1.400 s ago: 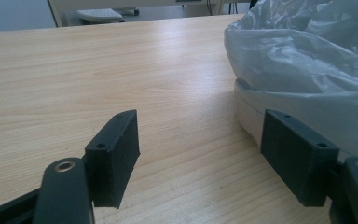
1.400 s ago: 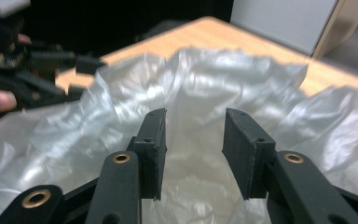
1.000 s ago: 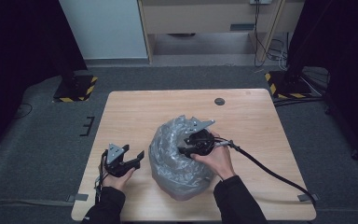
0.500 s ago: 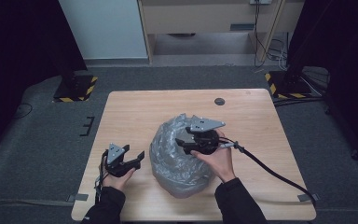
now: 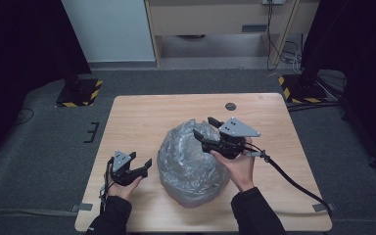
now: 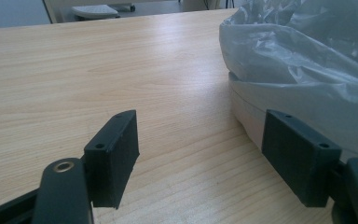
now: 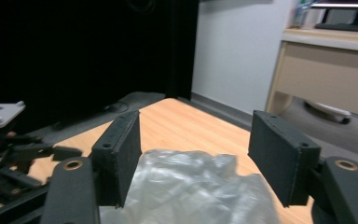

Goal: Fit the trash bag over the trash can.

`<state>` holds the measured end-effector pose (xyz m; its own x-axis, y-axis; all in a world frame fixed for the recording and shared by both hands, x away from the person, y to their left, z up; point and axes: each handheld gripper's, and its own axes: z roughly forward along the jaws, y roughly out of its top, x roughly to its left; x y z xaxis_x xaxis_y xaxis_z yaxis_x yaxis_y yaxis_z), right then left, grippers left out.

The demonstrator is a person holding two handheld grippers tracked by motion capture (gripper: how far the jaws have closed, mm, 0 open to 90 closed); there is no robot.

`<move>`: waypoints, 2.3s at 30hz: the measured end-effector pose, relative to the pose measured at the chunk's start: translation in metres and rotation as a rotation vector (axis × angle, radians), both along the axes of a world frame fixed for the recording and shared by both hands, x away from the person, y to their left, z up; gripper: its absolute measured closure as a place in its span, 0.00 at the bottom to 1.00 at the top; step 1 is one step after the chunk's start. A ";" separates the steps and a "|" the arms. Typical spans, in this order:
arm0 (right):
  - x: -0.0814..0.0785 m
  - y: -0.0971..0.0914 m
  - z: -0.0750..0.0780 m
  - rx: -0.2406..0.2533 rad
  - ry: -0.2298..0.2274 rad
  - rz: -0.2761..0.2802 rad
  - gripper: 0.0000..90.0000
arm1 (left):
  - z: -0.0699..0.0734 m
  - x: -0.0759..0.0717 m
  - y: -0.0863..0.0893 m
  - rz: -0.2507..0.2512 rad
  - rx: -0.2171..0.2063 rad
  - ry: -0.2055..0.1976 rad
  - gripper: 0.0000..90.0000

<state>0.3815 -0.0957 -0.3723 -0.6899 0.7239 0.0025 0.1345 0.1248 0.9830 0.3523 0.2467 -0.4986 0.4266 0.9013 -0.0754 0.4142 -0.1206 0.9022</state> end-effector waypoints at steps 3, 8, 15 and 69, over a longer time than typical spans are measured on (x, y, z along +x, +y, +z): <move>0.000 -0.010 -0.003 0.033 -0.006 -0.035 0.37 | 0.000 0.000 0.000 -0.002 -0.001 0.001 0.30; 0.000 -0.024 -0.009 0.049 -0.006 -0.069 0.37 | 0.000 0.000 0.000 -0.004 0.001 0.004 0.30; -0.004 -0.052 -0.020 0.075 -0.003 -0.138 0.35 | -0.001 -0.001 0.002 -0.008 -0.007 0.014 0.30; -0.008 -0.192 -0.141 -0.145 0.371 -0.385 0.19 | -0.022 -0.024 0.061 -0.025 0.137 0.256 0.17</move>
